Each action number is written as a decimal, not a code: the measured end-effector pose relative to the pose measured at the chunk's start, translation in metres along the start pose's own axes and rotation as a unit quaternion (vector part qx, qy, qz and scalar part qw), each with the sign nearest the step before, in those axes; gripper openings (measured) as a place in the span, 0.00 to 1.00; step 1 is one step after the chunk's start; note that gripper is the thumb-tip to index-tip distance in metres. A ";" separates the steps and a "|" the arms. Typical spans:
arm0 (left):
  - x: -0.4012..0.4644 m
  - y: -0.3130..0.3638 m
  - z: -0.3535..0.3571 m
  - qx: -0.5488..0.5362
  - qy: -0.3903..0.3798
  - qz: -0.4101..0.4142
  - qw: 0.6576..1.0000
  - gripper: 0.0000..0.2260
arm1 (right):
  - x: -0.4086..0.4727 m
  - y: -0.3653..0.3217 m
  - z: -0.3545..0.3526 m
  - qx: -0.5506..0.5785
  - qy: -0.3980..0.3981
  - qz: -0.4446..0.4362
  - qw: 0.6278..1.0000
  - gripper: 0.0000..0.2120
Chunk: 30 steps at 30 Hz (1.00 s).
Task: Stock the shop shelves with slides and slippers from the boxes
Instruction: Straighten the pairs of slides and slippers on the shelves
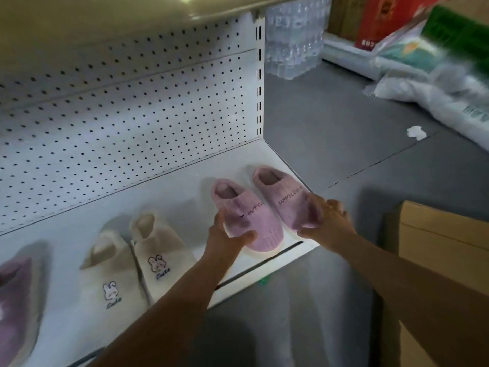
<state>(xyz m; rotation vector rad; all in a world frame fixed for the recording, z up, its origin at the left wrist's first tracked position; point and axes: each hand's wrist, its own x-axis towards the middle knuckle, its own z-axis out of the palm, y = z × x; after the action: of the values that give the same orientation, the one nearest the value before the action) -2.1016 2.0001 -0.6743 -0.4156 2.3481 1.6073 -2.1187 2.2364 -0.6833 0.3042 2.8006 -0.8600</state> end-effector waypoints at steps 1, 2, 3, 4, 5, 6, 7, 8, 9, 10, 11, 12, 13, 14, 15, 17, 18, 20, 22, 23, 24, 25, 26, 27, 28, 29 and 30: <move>0.003 -0.003 0.004 -0.005 0.004 0.001 1.000 0.40 | 0.006 0.004 0.003 0.007 0.004 -0.006 1.000 0.45; 0.007 -0.006 0.009 -0.004 0.010 0.003 1.000 0.42 | 0.011 0.008 0.006 0.013 0.005 -0.012 1.000 0.46; 0.010 -0.009 0.013 0.002 0.019 0.012 1.000 0.45 | 0.016 0.011 0.008 0.018 0.003 -0.015 1.000 0.47; 0.013 -0.011 0.017 0.013 0.027 0.024 0.999 0.48 | 0.019 0.014 0.010 0.019 0.003 -0.018 1.000 0.47; 0.017 -0.014 0.021 0.031 0.031 0.041 0.998 0.52 | 0.023 0.016 0.013 0.020 0.006 -0.022 1.000 0.48; 0.022 -0.018 0.024 0.046 0.031 0.054 0.997 0.54 | 0.026 0.016 0.015 0.017 0.014 -0.030 0.999 0.47; 0.025 -0.019 0.025 0.055 0.030 0.064 0.996 0.54 | 0.030 0.015 0.017 0.015 0.022 -0.038 0.999 0.47; 0.026 -0.017 0.026 0.058 0.032 0.075 0.995 0.52 | 0.034 0.013 0.019 0.012 0.027 -0.042 0.999 0.47; 0.030 -0.017 0.026 0.062 0.033 0.081 0.994 0.50 | 0.037 0.010 0.021 0.010 0.027 -0.041 0.999 0.46; 0.034 -0.015 0.027 0.062 0.031 0.083 0.994 0.48 | 0.041 0.008 0.022 0.009 0.026 -0.039 0.999 0.46; 0.040 -0.015 0.027 0.064 0.028 0.085 0.994 0.48 | 0.045 0.006 0.022 0.013 0.025 -0.038 0.999 0.45; 0.047 -0.016 0.027 0.069 0.024 0.086 0.994 0.50 | 0.048 0.005 0.021 0.020 0.023 -0.039 0.999 0.45; 0.055 -0.020 0.026 0.081 0.020 0.086 0.993 0.52 | 0.051 0.005 0.020 0.027 0.019 -0.041 0.999 0.45; 0.062 -0.025 0.026 0.094 0.016 0.086 0.992 0.54 | 0.053 0.005 0.018 0.032 0.013 -0.044 0.998 0.46; 0.072 -0.034 0.026 0.103 0.015 0.083 0.991 0.56 | 0.055 0.005 0.016 0.037 0.004 -0.044 0.998 0.46; 0.080 -0.042 0.026 0.116 0.011 0.079 0.990 0.57 | 0.056 0.006 0.011 0.045 -0.016 -0.044 0.998 0.44; 0.079 -0.041 0.026 0.119 0.009 0.080 0.990 0.57 | 0.057 0.007 0.009 0.050 -0.023 -0.046 0.997 0.44; 0.071 -0.033 0.024 0.121 0.001 0.078 0.990 0.59 | 0.058 0.006 0.007 0.053 -0.039 -0.043 0.997 0.42; 0.060 -0.021 0.022 0.125 -0.008 0.069 0.990 0.59 | 0.058 0.005 0.005 0.048 -0.055 -0.034 0.997 0.41; 0.054 -0.016 0.020 0.124 -0.011 0.067 0.990 0.58 | 0.057 0.003 0.004 0.041 -0.062 -0.031 0.997 0.41; 0.045 -0.008 0.019 0.120 -0.012 0.072 0.990 0.55 | 0.056 0.001 0.004 0.024 -0.062 -0.031 0.997 0.40; 0.037 0.000 0.016 0.114 -0.012 0.082 0.990 0.52 | 0.053 -0.002 0.004 0.001 -0.054 -0.033 0.998 0.39; 0.029 0.005 0.014 0.110 -0.010 0.092 0.990 0.47 | 0.049 -0.005 0.005 -0.020 -0.033 -0.038 0.999 0.38; 0.022 0.009 0.011 0.108 -0.001 0.101 0.989 0.41 | 0.043 -0.010 0.006 -0.032 0.006 -0.049 0.998 0.36; 0.014 0.012 0.008 0.109 0.012 0.113 0.987 0.34 | 0.035 -0.017 0.006 -0.034 0.061 -0.071 0.995 0.33; 0.008 0.011 0.004 0.115 0.026 0.130 0.984 0.30 | 0.027 -0.025 0.008 -0.029 0.121 -0.102 0.987 0.30; 0.004 0.008 -0.001 0.123 0.039 0.149 0.980 0.29 | 0.018 -0.034 0.010 -0.025 0.174 -0.139 0.975 0.26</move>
<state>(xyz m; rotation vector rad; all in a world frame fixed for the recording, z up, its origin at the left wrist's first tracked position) -2.1078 2.0015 -0.6687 -0.0786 2.7328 1.4081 -2.1437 2.2053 -0.6777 0.0555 3.2435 -0.8607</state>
